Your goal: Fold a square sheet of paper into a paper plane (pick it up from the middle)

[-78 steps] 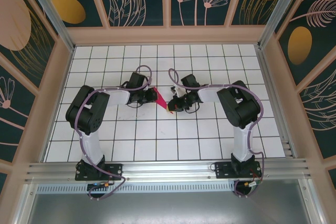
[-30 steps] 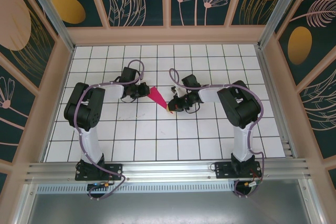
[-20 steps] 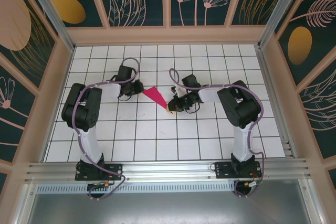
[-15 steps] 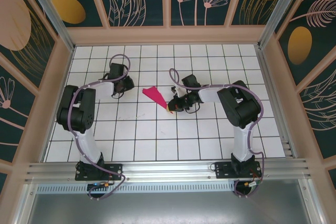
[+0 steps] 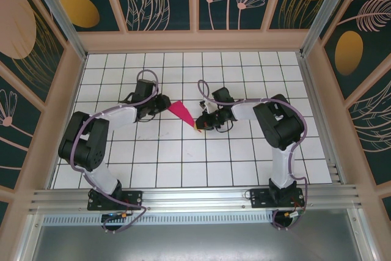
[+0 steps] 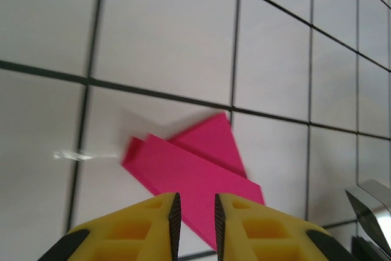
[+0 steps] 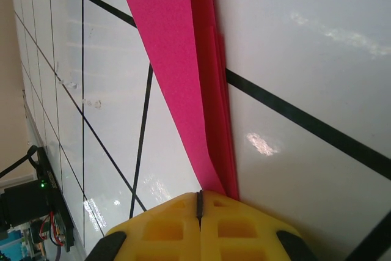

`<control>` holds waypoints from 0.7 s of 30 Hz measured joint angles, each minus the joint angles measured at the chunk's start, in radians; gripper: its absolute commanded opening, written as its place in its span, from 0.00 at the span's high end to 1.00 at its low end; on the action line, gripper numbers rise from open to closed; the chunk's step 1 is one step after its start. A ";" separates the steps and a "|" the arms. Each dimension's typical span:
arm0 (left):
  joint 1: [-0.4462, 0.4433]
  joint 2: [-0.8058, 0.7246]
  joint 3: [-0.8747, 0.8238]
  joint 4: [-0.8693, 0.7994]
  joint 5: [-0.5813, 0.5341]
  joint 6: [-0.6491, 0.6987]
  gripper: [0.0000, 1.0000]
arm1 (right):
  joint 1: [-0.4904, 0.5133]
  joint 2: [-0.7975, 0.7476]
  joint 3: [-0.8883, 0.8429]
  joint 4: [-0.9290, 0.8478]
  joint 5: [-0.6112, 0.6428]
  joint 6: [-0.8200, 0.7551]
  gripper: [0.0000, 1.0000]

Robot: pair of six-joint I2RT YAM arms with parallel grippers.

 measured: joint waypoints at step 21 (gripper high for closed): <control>-0.225 0.130 0.273 -0.257 -0.315 -0.134 0.40 | -0.095 -0.328 -0.126 0.087 0.423 0.072 0.38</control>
